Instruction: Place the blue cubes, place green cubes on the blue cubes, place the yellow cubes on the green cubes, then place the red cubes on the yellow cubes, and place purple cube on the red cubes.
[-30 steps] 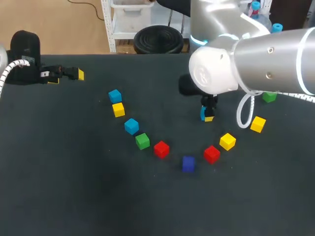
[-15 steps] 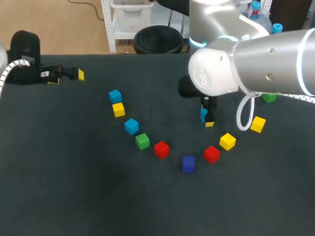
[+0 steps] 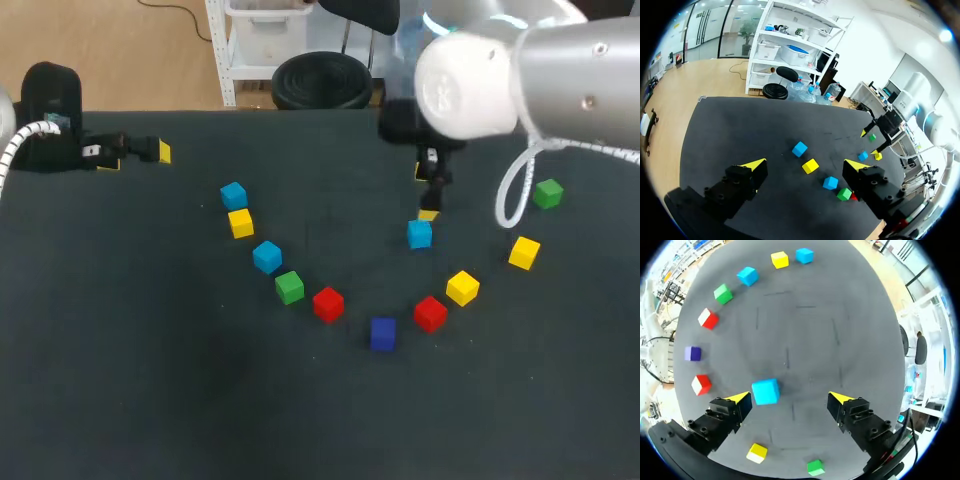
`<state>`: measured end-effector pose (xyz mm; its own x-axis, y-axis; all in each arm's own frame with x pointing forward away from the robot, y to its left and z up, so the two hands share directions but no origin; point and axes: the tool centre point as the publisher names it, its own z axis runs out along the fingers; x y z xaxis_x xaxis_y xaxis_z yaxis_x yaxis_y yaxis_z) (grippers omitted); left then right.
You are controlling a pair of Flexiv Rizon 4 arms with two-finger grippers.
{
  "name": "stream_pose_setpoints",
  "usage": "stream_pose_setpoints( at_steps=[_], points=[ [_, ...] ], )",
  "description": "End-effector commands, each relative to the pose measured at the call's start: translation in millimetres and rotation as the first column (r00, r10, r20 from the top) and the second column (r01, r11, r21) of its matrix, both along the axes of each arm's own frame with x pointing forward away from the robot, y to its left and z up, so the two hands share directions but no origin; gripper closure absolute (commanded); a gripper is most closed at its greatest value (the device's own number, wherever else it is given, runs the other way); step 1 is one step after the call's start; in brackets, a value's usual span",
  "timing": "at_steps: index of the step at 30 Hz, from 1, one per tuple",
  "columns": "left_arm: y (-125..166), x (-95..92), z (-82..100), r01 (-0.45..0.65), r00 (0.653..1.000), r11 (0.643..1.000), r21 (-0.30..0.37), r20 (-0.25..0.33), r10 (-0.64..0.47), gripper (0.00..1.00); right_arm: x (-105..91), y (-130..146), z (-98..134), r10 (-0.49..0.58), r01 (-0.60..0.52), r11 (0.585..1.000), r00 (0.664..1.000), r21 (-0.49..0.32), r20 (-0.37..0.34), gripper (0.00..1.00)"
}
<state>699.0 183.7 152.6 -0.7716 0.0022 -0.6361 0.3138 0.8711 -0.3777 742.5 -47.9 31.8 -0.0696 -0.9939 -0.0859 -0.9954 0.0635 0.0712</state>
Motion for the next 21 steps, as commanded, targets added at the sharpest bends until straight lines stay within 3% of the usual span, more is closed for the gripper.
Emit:
stream_pose_setpoints(
  at_steps=[1, 9, 18, 20, 21],
  points=[
    [1.4, -0.2, -2.0, 0.005, 1.000, 1.000, -0.008, 0.007, -0.005, 0.00, -5.1, -3.5, -5.4, 0.014, -0.014, 1.000, 1.000, 0.001, -0.018, 0.00],
    [1.4, -0.2, -2.0, 0.005, 1.000, 1.000, -0.008, 0.007, -0.005, 0.00, -24.9, 2.4, -21.7, 0.054, -0.055, 0.998, 0.996, -0.009, -0.073, 0.00],
    [1.4, -0.2, -2.0, 0.005, 1.000, 1.000, -0.008, 0.007, -0.005, 0.00, -25.8, 3.9, -32.4, 0.066, -0.068, 0.997, 0.995, -0.028, -0.082, 0.00],
    [1.4, -0.2, -2.0, 0.005, 1.000, 1.000, -0.008, 0.007, -0.005, 0.00, -25.6, 3.9, -33.3, 0.066, -0.069, 0.997, 0.994, -0.030, -0.084, 0.10],
    [1.4, -0.2, -2.0, 0.005, 1.000, 1.000, -0.008, 0.007, -0.005, 0.00, -25.3, 3.8, -33.7, 0.063, -0.066, 0.997, 0.994, -0.030, -0.085, 0.25]
  ],
)
